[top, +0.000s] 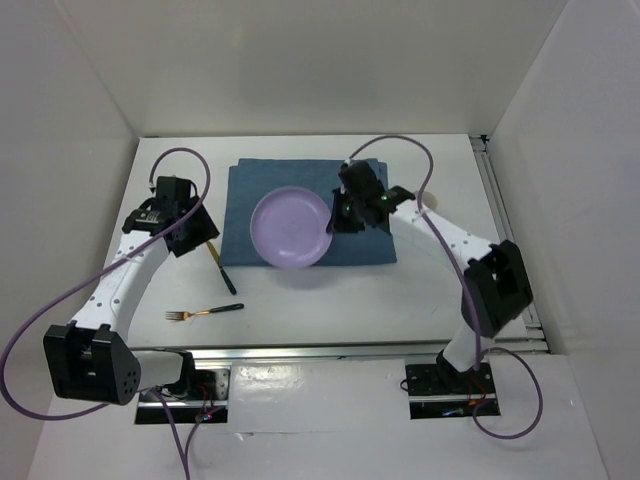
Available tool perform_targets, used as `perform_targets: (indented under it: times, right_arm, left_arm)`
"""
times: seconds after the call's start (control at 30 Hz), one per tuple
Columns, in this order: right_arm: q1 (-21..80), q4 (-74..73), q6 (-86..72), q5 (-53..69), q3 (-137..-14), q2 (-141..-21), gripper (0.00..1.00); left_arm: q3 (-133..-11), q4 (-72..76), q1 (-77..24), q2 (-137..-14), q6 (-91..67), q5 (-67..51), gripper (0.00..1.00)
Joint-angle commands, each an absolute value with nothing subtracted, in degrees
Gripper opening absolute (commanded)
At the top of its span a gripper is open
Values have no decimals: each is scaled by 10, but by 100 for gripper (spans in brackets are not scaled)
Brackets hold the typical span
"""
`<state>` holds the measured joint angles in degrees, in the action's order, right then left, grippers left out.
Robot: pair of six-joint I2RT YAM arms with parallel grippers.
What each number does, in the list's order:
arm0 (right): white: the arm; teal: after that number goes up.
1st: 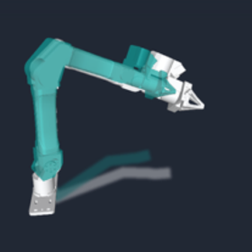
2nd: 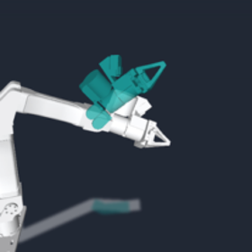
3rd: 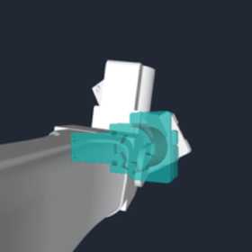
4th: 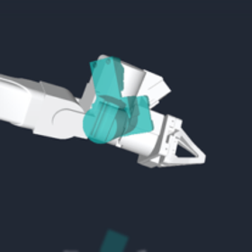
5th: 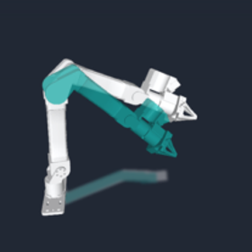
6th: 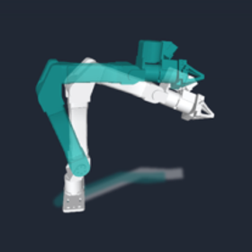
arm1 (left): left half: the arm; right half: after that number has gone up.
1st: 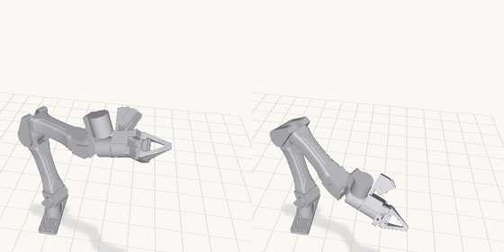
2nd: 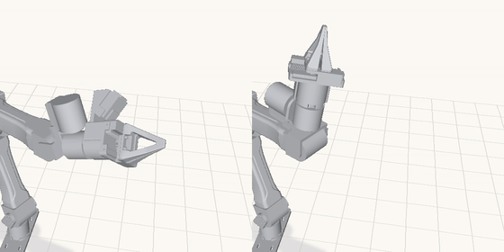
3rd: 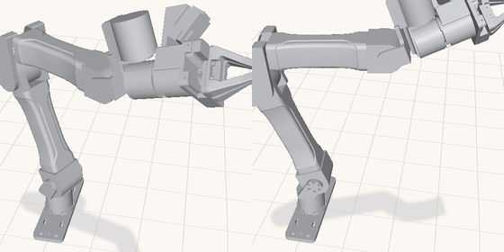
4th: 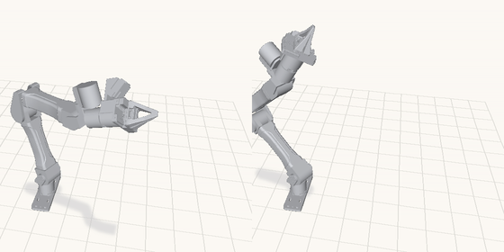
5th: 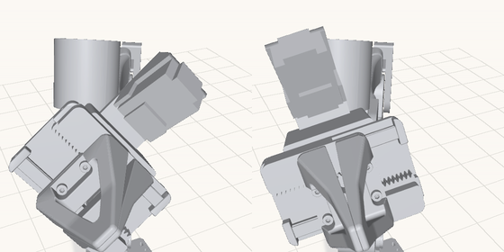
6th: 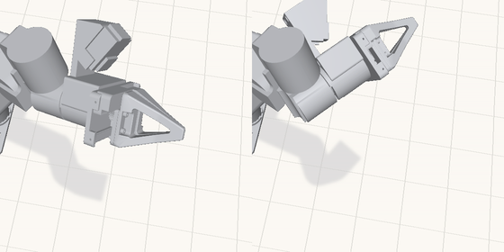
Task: Set the dinner table for one person
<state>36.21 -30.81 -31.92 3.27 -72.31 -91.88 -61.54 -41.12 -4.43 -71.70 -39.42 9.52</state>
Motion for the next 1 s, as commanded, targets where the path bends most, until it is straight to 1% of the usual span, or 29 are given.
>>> perform_targets:
  times: [0.0, 0.1, 0.13, 0.17, 0.23, 0.33, 0.4, 0.43, 0.47, 0.5, 0.53, 0.57, 0.6, 0.67, 0.7, 0.77, 0.8, 0.9, 0.93, 0.97]
  right_arm:
    - [311, -302, -292, 20, -807, -998, 0]
    - [280, -253, -303, 25, -859, -1068, 0]
    - [273, -253, -312, 32, -877, -1110, 0]
    - [267, -261, -317, 33, -919, -1130, 0]
    - [259, -267, -324, 33, -955, -1166, 0]
    - [254, -283, -336, 21, -1013, -1239, 0]
    - [247, -291, -341, 28, -1044, -1259, 0]
    - [247, -299, -346, 28, -1051, -1268, 2]
    - [247, -304, -346, 28, -1057, -1280, 5]
    - [247, -310, -346, 34, -1063, -1281, 17]
    - [242, -310, -346, 34, -1063, -1281, 26]
    - [242, -315, -352, 34, -1063, -1281, 42]
    - [242, -316, -352, 34, -1057, -1281, 61]
    - [242, -316, -352, 28, -1050, -1254, 74]
    - [242, -316, -352, 28, -1043, -1245, 77]
    - [242, -316, -346, 12, -1035, -1212, 78]
    - [242, -316, -346, 6, -1021, -1200, 78]
    - [242, -305, -341, -5, -985, -1146, 78]
    - [242, -305, -336, -5, -977, -1134, 78]
    - [242, -300, -336, -5, -967, -1122, 78]
  left_arm:
    - [-648, -432, -31, -715, -397, 114, 71]
    - [-641, -432, -25, -708, -386, 109, 71]
    - [-636, -432, -25, -701, -381, 109, 71]
    - [-635, -427, -25, -701, -381, 109, 71]
    - [-628, -427, -25, -696, -374, 91, 71]
    - [-602, -421, -25, -691, -374, 61, 74]
    - [-577, -413, -25, -691, -381, 45, 78]
    - [-568, -404, -25, -686, -387, 32, 80]
    - [-550, -396, -25, -686, -395, 32, 83]
    - [-538, -391, -31, -686, -400, 24, 87]
    - [-526, -385, -31, -686, -400, 24, 94]
    - [-494, -360, -36, -680, -407, 24, 96]
    - [-481, -350, -36, -680, -407, 24, 99]
    - [-454, -336, -42, -686, -407, 8, 99]
    - [-447, -330, -48, -686, -413, 8, 97]
    - [-436, -319, -64, -686, -426, 1, 93]
    - [-430, -313, -69, -686, -431, 1, 88]
    - [-425, -299, -83, -686, -450, 10, 80]
    - [-425, -292, -90, -698, -455, 15, 74]
    - [-425, -292, -91, -705, -461, 20, 73]
